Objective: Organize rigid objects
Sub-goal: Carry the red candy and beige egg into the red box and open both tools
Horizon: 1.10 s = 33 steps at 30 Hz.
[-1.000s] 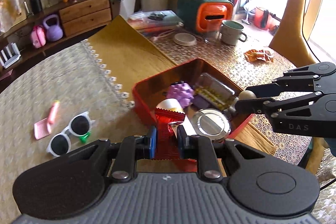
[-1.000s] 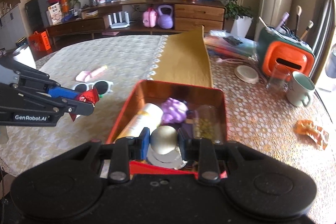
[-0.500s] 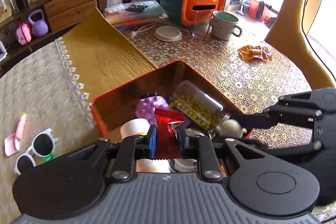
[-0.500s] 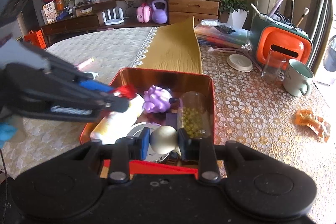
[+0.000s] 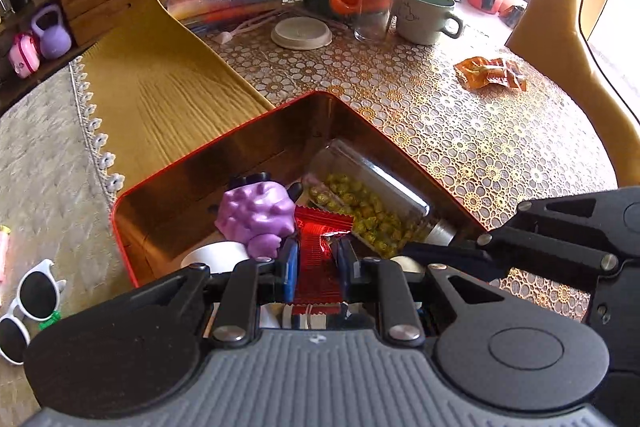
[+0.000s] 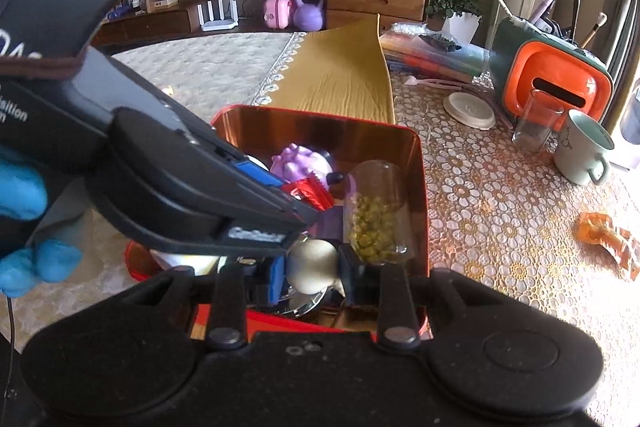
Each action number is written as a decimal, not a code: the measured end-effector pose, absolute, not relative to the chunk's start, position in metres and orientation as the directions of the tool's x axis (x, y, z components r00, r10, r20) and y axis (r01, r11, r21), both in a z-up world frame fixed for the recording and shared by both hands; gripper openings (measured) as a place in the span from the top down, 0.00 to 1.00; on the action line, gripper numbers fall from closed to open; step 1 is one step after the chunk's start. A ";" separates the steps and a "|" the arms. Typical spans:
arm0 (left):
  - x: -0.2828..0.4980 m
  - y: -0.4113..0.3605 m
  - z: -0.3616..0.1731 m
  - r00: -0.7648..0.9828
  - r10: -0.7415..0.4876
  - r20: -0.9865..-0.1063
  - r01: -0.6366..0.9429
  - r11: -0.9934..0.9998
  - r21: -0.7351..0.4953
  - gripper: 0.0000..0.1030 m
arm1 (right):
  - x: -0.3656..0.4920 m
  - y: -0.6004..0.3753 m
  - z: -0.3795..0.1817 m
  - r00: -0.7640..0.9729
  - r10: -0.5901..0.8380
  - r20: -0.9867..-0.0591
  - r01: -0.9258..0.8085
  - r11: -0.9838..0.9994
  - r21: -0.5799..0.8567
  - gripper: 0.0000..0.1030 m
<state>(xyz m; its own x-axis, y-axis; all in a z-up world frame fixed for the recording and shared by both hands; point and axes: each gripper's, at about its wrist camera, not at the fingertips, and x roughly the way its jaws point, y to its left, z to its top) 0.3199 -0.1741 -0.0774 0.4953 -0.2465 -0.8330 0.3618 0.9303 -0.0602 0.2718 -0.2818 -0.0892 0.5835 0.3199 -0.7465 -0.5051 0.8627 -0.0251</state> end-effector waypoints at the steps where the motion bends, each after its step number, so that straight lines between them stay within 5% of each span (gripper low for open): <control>1: 0.322 -0.175 -0.078 0.495 -0.247 -0.833 0.361 0.930 -0.062 0.81 | 0.272 -0.281 -0.090 0.583 0.320 -0.747 -0.505 0.863 -0.023 0.74; 17: 0.337 -0.169 -0.095 0.470 -0.256 -0.844 0.313 0.943 -0.112 0.81 | 0.277 -0.280 -0.101 0.568 0.319 -0.759 -0.489 0.872 0.000 0.73; 33: 0.315 -0.155 -0.082 0.481 -0.278 -0.831 0.312 0.941 -0.134 0.74 | 0.266 -0.279 -0.090 0.578 0.297 -0.760 -0.473 0.881 -0.017 0.59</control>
<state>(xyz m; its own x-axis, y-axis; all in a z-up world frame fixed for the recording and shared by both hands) 0.3148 -0.1553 -0.0821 0.4812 -0.2779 -0.8314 0.3120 0.9406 -0.1339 0.2663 -0.2787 -0.0901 0.5783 0.2965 -0.7600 -0.4734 0.8807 -0.0167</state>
